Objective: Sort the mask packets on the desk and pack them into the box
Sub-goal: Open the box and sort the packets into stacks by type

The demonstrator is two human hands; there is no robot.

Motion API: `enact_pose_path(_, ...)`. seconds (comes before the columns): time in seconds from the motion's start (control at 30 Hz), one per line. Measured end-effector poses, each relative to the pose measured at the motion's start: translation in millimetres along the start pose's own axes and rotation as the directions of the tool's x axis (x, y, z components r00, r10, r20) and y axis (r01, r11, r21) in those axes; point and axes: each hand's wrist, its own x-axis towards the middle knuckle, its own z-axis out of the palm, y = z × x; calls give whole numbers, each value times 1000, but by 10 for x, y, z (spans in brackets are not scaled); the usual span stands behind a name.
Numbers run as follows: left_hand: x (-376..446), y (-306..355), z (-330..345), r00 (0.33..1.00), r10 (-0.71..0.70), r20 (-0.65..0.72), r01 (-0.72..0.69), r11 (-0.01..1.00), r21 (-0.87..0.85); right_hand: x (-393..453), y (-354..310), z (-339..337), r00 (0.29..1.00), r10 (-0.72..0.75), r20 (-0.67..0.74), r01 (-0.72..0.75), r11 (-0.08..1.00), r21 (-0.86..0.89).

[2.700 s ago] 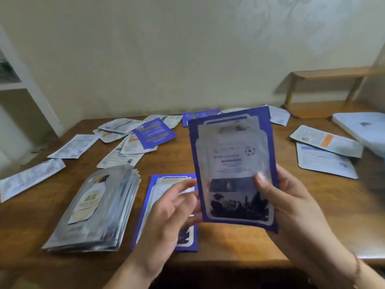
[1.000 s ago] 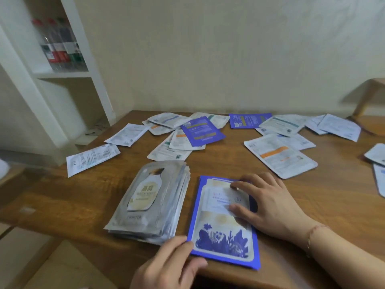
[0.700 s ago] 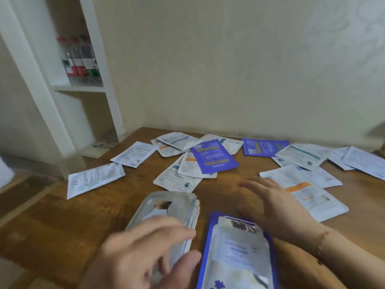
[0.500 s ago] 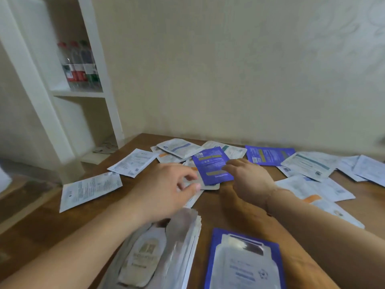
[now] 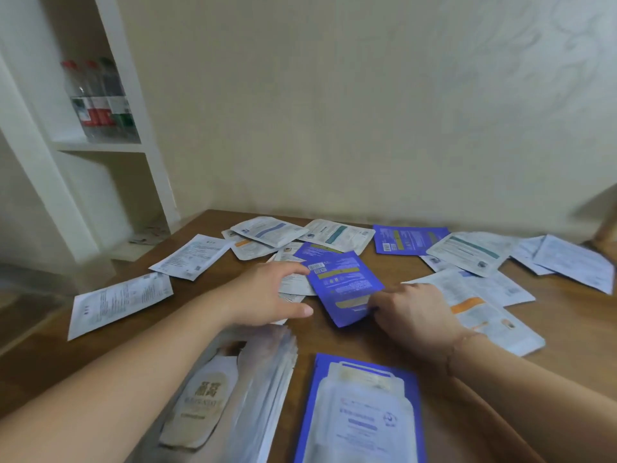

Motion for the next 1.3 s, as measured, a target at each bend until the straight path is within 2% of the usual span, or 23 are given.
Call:
enact_pose_path(0.13, -27, 305, 70, 991, 94, 99, -108, 984, 145, -382, 20, -291, 976, 70, -204, -35, 985, 172)
enact_pose_path(0.2, -58, 504, 130, 986, 148, 75, -161, 962, 223, -537, -18, -595, 943, 128, -307, -39, 960, 278)
enact_pose_path(0.23, -84, 606, 161, 980, 195, 35, -198, 958, 210, -607, -32, -761, 915, 162, -369, -34, 943, 331)
enact_pose_path(0.27, -124, 708, 194, 973, 232, 1, -230, 963, 139, -672, -40, -935, 886, 203, -417, -30, 922, 386)
enact_pose_path(0.33, -249, 932, 246, 969, 246, -37, -249, 958, -144, -779, -36, -1254, 847, 304, -436, -46, 859, 509)
enact_pose_path(0.4, -430, 1126, 297, 983, 185, -22, -181, 918, -354, -848, 25, -1480, 840, 396, -371, -84, 770, 633)
enact_pose_path(0.5, -767, 1356, 409, 995, 97, -31, -100, 866, -490, -910, 129, -1653, 856, 476, -203, -143, 595, 791)
enact_pose_path(0.53, -895, 1403, 476, 997, 65, -46, -80, 815, -574, -911, 167, -1660, 852, 504, -145, -167, 522, 837)
enact_pose_path(0.6, -1190, 1459, 617, 998, -36, -56, -21, 636, -771, -877, 213, -1579, 828, 561, 1, -250, 367, 896)
enact_pose_path(0.63, -1350, 1474, 674, 992, -108, -59, 17, 595, -803, -846, 210, -1495, 818, 569, 80, -302, 308, 902)
enact_pose_path(0.7, -1643, 1386, 807, 972, -213, -99, 66, 651, -756, -780, 127, -1245, 811, 543, 217, -408, 260, 875)
enact_pose_path(0.8, -1955, 1194, 915, 942, -302, -147, 132, 734, -666, -695, -130, -900, 814, 489, 314, -483, 271, 832)
enact_pose_path(0.87, -2042, 1050, 1004, 928, -334, -168, 172, 780, -601, -630, -285, -747, 830, 453, 326, -496, 332, 802)
enact_pose_path(0.93, -2081, 976, 1100, 934, -275, -228, 156, 888, -432, -609, -351, -648, 847, 425, 319, -500, 435, 749)
enact_pose_path(1.0, -2139, 901, 1150, 917, -139, -373, 51, 971, -236, -597, -424, -570, 874, 386, 294, -473, 543, 693)
enact_pose_path(1.07, -2175, 841, 1169, 899, -53, -436, -8, 991, -135, -609, -473, -521, 899, 341, 274, -435, 629, 644)
enact_pose_path(1.13, -2212, 827, 1191, 908, -56, -415, 22, 996, -87, -622, -498, -495, 909, 320, 267, -416, 691, 591)
enact_pose_path(1.2, -2236, 793, 1208, 913, -36, -406, 54, 998, 35, -641, -489, -464, 921, 311, 234, -390, 742, 545)
enact_pose_path(1.3, -2248, 804, 1188, 936, -13, -351, 34, 998, 53, -694, -485, -422, 948, 236, 213, -315, 794, 520)
